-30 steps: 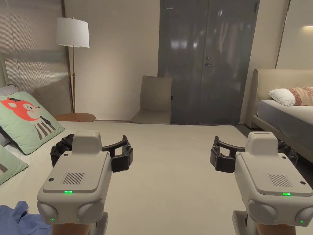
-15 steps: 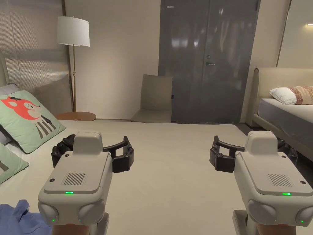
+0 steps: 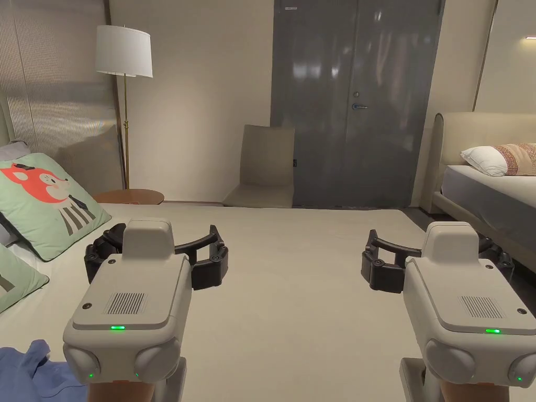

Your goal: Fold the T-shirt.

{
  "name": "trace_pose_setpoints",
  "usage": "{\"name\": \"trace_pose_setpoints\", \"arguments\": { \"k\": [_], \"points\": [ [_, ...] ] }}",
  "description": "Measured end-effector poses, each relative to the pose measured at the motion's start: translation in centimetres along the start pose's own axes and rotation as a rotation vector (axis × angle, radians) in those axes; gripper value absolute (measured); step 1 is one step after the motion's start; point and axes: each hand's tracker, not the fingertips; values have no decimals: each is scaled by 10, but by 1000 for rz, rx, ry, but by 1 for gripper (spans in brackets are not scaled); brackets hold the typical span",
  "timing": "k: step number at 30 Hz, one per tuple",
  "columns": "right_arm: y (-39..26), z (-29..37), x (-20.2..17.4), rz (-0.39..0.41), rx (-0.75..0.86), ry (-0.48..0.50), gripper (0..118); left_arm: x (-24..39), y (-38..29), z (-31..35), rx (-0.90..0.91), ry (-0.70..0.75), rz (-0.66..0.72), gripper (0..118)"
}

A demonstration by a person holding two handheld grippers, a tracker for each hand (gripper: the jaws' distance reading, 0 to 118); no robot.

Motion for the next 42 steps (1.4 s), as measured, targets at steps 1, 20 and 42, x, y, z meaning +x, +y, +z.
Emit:
{"name": "trace_pose_setpoints", "arguments": {
  "k": [1,20,42],
  "points": [
    [0,0,0,0,-1,-2,118,0,0,0,-4,-22,4,111],
    [3,2,-1,-1,-3,17,118,-2,-1,0,-14,-18,12,111],
    [1,11,5,20,-42,20,0,11,0,6,-20,-72,8,0]
  ]
}}
